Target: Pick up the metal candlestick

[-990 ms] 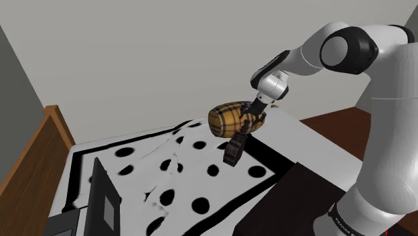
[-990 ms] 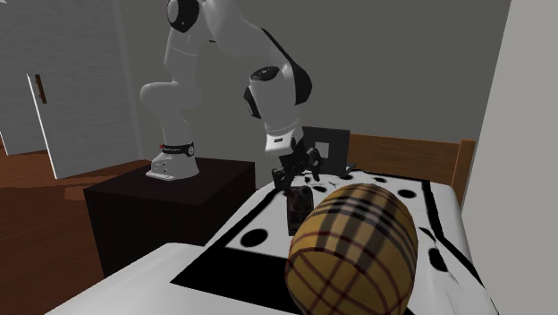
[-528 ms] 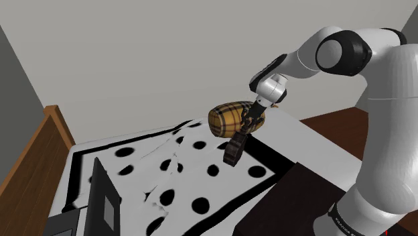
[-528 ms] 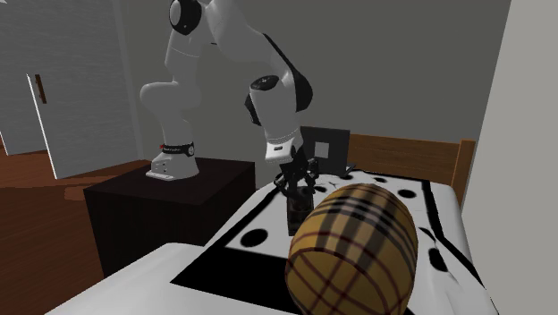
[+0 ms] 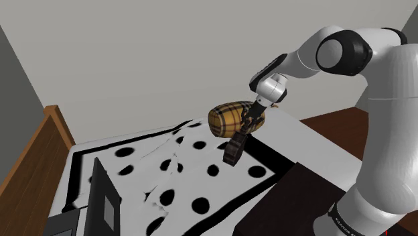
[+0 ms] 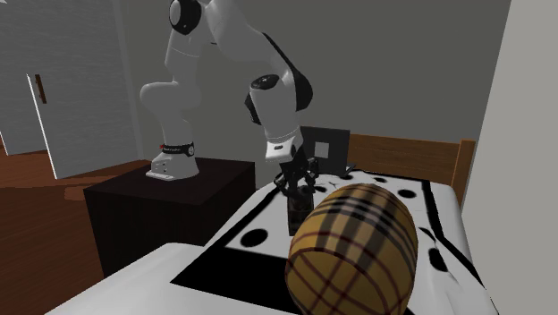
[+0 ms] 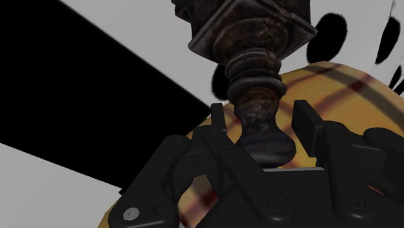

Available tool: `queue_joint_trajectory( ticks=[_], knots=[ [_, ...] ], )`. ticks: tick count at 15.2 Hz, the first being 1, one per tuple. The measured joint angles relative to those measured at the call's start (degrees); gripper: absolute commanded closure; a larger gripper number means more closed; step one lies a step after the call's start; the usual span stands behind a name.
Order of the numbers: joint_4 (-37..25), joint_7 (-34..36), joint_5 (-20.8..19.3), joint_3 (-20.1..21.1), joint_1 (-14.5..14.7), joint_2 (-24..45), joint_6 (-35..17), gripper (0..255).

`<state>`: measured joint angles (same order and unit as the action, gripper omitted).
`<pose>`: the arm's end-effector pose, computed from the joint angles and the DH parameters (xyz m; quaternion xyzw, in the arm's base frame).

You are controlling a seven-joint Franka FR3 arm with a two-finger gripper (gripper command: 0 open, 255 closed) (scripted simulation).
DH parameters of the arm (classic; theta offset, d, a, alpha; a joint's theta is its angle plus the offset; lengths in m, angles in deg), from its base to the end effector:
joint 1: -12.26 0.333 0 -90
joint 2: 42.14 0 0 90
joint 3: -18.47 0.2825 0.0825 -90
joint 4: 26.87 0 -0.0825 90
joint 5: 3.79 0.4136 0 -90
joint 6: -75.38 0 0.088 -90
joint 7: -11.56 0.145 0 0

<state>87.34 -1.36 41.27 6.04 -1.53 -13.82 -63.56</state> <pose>0.5547 -0.2569 0.1244 -0.8990 0.3912 -0.0547 0.1889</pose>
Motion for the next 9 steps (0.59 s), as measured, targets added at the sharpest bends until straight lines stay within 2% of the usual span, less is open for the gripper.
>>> queue_joint_trajectory(
  ticks=[9],
  knots=[
    [0.38, 4.01, -3.81, -1.79, 1.19, -4.74, 3.55, 255]
  ],
)
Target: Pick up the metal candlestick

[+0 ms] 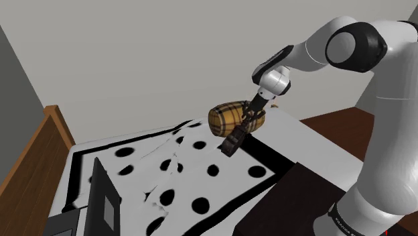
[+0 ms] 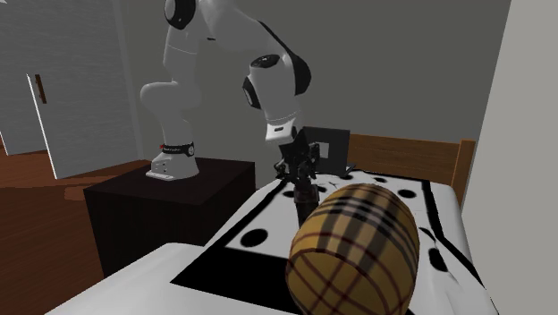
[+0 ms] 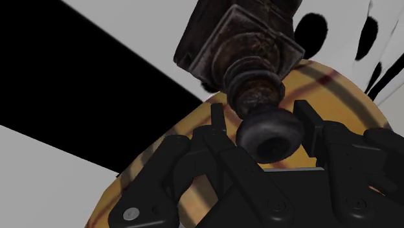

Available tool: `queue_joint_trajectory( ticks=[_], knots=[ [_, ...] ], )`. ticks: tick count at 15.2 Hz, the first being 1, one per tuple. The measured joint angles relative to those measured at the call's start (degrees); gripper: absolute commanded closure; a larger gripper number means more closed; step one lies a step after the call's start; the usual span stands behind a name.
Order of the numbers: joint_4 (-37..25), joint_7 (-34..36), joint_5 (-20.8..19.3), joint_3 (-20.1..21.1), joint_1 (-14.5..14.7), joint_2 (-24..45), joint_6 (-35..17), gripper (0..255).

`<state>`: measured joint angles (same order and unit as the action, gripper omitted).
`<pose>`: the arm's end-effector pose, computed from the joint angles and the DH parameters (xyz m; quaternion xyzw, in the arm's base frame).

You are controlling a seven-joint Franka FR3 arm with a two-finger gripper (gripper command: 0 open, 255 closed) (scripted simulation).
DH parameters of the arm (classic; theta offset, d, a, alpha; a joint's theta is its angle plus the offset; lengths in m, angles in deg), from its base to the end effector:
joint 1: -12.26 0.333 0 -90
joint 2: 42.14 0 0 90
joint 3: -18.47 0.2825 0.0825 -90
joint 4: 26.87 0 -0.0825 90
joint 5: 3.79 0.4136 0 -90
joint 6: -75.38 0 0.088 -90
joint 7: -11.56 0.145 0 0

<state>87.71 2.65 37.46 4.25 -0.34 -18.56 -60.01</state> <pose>0.5594 -0.2581 0.1684 -0.8991 0.3911 -0.0538 0.1889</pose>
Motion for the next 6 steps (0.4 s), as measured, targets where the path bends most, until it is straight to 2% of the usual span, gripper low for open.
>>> queue_joint_trajectory(
  ticks=[6],
  knots=[
    [0.00, 2.52, -2.42, -1.00, 0.63, -3.04, 2.36, 255]
  ],
)
